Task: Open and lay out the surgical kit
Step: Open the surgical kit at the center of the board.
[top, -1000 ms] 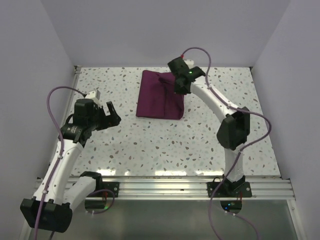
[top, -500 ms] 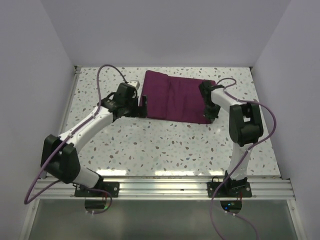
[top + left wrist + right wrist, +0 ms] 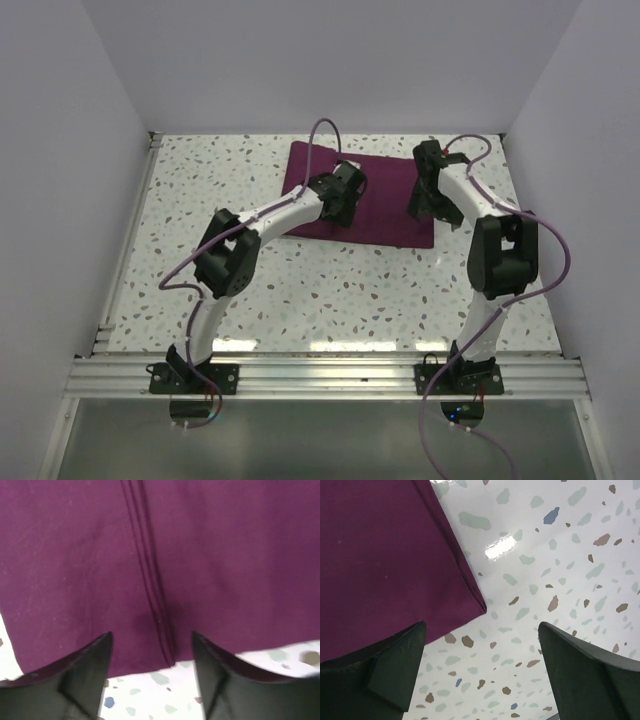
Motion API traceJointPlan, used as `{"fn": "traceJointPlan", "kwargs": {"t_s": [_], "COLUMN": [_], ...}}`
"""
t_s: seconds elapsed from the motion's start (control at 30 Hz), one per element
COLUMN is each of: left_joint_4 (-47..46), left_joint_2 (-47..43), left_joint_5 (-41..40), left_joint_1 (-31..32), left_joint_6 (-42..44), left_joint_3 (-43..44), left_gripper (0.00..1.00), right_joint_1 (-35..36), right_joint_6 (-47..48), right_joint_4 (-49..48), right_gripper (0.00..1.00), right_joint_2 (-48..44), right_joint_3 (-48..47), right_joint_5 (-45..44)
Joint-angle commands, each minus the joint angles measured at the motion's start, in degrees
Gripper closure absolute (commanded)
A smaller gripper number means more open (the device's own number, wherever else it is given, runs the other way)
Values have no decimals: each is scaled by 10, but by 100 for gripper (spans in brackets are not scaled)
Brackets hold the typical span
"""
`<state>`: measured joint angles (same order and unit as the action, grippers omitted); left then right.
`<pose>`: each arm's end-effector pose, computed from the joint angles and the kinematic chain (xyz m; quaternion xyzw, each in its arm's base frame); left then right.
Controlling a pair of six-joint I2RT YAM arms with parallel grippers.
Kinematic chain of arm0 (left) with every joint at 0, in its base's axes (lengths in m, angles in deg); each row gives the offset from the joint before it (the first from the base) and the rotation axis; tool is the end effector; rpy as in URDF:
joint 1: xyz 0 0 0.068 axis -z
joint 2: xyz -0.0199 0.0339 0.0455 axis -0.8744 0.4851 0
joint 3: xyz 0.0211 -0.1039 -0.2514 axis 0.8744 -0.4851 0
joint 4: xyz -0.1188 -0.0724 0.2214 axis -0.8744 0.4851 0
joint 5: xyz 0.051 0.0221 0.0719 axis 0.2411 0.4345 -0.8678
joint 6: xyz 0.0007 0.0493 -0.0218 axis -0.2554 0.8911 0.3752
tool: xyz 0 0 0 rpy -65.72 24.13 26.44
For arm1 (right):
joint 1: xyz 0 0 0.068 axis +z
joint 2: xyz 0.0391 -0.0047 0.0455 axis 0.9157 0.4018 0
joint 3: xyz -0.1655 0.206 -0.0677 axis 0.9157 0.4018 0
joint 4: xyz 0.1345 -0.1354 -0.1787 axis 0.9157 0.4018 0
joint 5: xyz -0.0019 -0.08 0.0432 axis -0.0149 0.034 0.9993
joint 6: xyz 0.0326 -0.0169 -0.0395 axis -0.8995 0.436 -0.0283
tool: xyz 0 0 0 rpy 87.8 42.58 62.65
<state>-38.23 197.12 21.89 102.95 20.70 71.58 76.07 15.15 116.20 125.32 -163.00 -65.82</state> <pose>0.3640 -0.3120 0.2090 0.1140 0.9411 -0.0128 0.3182 0.3843 0.0506 0.2250 0.2258 0.9424 -0.1600 0.1881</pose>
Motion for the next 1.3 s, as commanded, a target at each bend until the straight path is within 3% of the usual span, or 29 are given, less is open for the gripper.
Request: {"fn": "traceJointPlan", "kwargs": {"t_s": [0.0,0.33,0.43,0.47,0.53,0.63,0.73,0.77,0.97,1.03,1.07,1.1,1.17,1.2,1.27], "left_joint_4": [71,61,57,60,77,103,103,102,59,44,37,30,30,31,33], "left_joint_2": [31,40,39,39,33,16,-41,-74,-185,-207,-208,-208,-196,-191,-179], "left_joint_5": [-68,-35,-17,-17,-26,-47,-41,-33,-9,8,31,42,57,57,62], "left_joint_1": [-7,-6,-7,-6,-8,-26,-82,-128,-299,-336,-369,-383,-406,-410,-412], "left_joint_6": [0,24,35,35,32,28,16,14,8,-7,-12,-16,-29,-34,-38], "left_joint_3": [44,28,39,45,76,121,114,105,-60,-139,-165,-207,-240,-266,-287], "left_gripper": [37,46,63,81,96,100,100,100,99,88,58,37,10,4,1], "right_joint_1": [-1,-5,-4,-4,-4,-4,-4,-4,-4,-4,-4,-5,-4,-4,-4], "right_joint_6": [5,-4,-8,-10,-11,-9,2,8,30,30,30,29,30,34,37], "right_joint_4": [23,47,52,52,52,59,68,69,67,68,67,66,62,62,56], "right_gripper": [2,3,4,5,6,7,8,8,7,7,7,7,7,7,7], "right_joint_2": [-62,-28,-16,-14,-5,13,39,45,113,132,151,159,181,188,200], "right_joint_3": [-11,-63,-79,-87,-98,-128,-176,-203,-326,-354,-376,-387,-408,-415,-429], "right_joint_5": [19,31,33,34,40,41,42,45,83,97,102,111,119,128,132]}}
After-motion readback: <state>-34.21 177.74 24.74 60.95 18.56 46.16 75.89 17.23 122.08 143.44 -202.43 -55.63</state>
